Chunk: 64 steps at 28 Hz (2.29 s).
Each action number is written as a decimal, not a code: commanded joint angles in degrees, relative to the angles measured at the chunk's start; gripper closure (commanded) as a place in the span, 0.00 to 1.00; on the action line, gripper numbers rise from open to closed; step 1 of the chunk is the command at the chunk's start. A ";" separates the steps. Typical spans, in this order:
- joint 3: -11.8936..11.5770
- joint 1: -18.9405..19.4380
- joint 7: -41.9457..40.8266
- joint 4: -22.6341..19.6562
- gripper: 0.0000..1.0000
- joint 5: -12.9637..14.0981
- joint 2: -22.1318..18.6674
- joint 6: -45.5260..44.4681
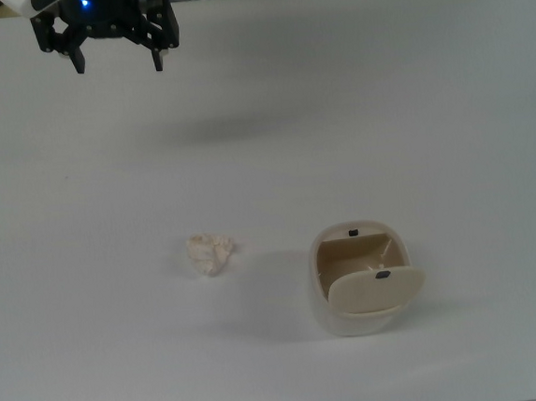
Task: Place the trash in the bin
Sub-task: 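Lower the gripper onto the crumpled white paper ball, then close the gripper on the paper ball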
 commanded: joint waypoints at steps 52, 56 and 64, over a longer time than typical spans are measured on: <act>0.93 6.28 -0.98 -0.75 1.00 -2.82 24.65 37.19; 0.93 6.28 -0.90 -0.75 1.00 -2.73 24.39 37.10; 1.02 6.37 -0.37 -1.02 1.00 -2.12 21.75 36.22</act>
